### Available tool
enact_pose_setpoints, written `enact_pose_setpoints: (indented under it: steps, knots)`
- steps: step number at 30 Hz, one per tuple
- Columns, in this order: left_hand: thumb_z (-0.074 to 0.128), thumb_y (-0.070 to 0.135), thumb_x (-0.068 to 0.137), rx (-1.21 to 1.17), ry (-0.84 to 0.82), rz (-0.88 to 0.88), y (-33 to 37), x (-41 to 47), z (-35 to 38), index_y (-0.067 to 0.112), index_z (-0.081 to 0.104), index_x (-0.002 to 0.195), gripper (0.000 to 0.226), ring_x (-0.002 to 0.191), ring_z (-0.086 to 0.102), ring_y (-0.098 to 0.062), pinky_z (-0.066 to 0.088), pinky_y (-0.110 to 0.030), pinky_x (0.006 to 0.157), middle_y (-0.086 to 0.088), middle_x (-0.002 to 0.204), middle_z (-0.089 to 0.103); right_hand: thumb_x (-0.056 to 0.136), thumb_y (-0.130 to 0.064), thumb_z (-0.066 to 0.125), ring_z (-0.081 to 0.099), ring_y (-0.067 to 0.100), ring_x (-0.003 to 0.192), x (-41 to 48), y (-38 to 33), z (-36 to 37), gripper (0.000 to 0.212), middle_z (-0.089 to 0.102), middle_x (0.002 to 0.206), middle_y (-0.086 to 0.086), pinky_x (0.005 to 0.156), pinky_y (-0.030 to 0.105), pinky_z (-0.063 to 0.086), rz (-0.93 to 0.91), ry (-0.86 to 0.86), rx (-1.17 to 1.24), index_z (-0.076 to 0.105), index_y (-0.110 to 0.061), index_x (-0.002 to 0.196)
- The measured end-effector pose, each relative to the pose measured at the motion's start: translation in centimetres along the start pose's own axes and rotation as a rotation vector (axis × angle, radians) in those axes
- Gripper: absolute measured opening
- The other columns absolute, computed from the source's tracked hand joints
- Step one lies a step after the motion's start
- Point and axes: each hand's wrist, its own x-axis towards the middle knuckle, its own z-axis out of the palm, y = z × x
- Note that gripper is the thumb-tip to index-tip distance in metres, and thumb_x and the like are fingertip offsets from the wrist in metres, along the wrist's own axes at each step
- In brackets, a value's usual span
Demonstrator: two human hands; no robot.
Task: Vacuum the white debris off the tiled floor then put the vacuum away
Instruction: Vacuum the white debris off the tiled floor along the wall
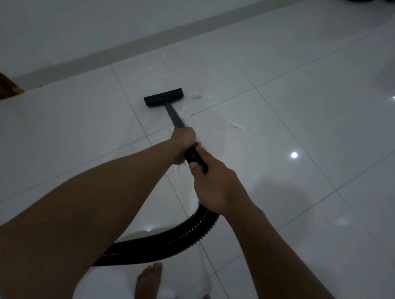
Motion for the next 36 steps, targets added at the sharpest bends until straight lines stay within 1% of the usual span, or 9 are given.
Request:
enact_pose_setpoints:
  steps: [2, 6, 10, 14, 17, 19, 24, 29, 36]
  knots:
    - [0.036, 0.008, 0.100, 0.000, 0.006, -0.005, -1.0, -0.8, 0.6, 0.009, 0.044, 0.117, 0.019, 0.056, 0.049, -0.012, 0.046, -0.025, 0.051, -0.006, 0.071, 0.048, 0.107, -0.039, 0.037, 0.058, 0.019, 0.115, -1.1, 0.9, -0.3, 0.053, 0.053, 0.146, 0.003, 0.091, 0.029, 0.042, -0.005, -0.009, 0.006, 0.022, -0.041, 0.158]
    - [0.035, 0.008, 0.100, -0.018, 0.024, 0.010, -2.7, -1.9, 1.7, 0.009, 0.042, 0.123, 0.024, 0.055, 0.048, -0.013, 0.046, -0.026, 0.052, -0.006, 0.071, 0.049, 0.107, -0.040, 0.036, 0.059, 0.021, 0.116, -2.6, 2.5, -1.0, 0.052, 0.054, 0.144, 0.003, 0.098, 0.034, 0.047, -0.005, -0.016, -0.005, 0.022, -0.043, 0.157]
    - [0.036, 0.010, 0.100, -0.009, 0.052, 0.017, -4.7, -2.4, 3.0, 0.009, 0.042, 0.127, 0.027, 0.054, 0.049, -0.013, 0.047, -0.027, 0.052, -0.006, 0.071, 0.050, 0.107, -0.040, 0.036, 0.060, 0.020, 0.113, -3.8, 4.5, -1.5, 0.052, 0.054, 0.143, 0.003, 0.092, 0.031, 0.045, -0.002, -0.036, -0.012, 0.022, -0.043, 0.157]
    - [0.035, 0.007, 0.101, -0.022, 0.045, 0.013, -6.3, -3.3, 4.3, 0.006, 0.045, 0.115, 0.017, 0.052, 0.047, -0.013, 0.046, -0.026, 0.051, -0.005, 0.068, 0.049, 0.107, -0.041, 0.035, 0.061, 0.020, 0.109, -4.9, 6.1, -1.9, 0.052, 0.057, 0.138, 0.004, 0.092, 0.033, 0.048, -0.011, -0.043, -0.036, 0.023, -0.042, 0.157]
    - [0.036, 0.008, 0.101, -0.038, 0.057, 0.017, -7.4, -3.9, 5.1, 0.006, 0.042, 0.125, 0.024, 0.053, 0.048, -0.013, 0.046, -0.026, 0.051, -0.005, 0.068, 0.050, 0.107, -0.041, 0.035, 0.062, 0.020, 0.106, -5.8, 7.1, -2.3, 0.052, 0.058, 0.137, 0.004, 0.089, 0.032, 0.049, -0.020, -0.048, -0.046, 0.023, -0.042, 0.157]
    - [0.036, 0.009, 0.102, -0.054, 0.057, 0.013, -8.0, -4.3, 5.7, 0.008, 0.039, 0.129, 0.028, 0.053, 0.048, -0.013, 0.046, -0.026, 0.051, -0.006, 0.069, 0.049, 0.107, -0.040, 0.035, 0.061, 0.021, 0.108, -6.4, 7.8, -2.6, 0.052, 0.058, 0.138, 0.005, 0.090, 0.033, 0.048, -0.024, -0.047, -0.051, 0.023, -0.042, 0.157]
    - [0.037, 0.011, 0.102, -0.057, 0.056, 0.005, -9.5, -5.7, 6.4, 0.007, 0.043, 0.121, 0.020, 0.055, 0.049, -0.013, 0.046, -0.025, 0.055, -0.005, 0.072, 0.051, 0.106, -0.041, 0.035, 0.062, 0.023, 0.109, -8.0, 9.0, -2.7, 0.052, 0.059, 0.135, 0.005, 0.096, 0.038, 0.051, -0.029, -0.041, -0.067, 0.023, -0.043, 0.157]
    - [0.036, 0.010, 0.102, -0.043, 0.053, -0.005, -10.9, -6.8, 6.6, 0.006, 0.045, 0.115, 0.017, 0.055, 0.049, -0.013, 0.045, -0.025, 0.053, -0.005, 0.072, 0.050, 0.106, -0.041, 0.035, 0.062, 0.021, 0.108, -9.7, 9.8, -2.3, 0.051, 0.059, 0.135, 0.003, 0.095, 0.037, 0.051, -0.032, -0.028, -0.048, 0.025, -0.045, 0.156]
    - [0.037, 0.012, 0.101, -0.025, 0.044, -0.013, -12.5, -8.2, 5.9, 0.007, 0.045, 0.119, 0.020, 0.051, 0.049, -0.012, 0.045, -0.025, 0.049, -0.004, 0.071, 0.051, 0.106, -0.039, 0.035, 0.064, 0.021, 0.101, -12.0, 10.1, -1.3, 0.050, 0.063, 0.128, 0.004, 0.087, 0.032, 0.050, -0.044, -0.004, -0.065, 0.027, -0.043, 0.156]
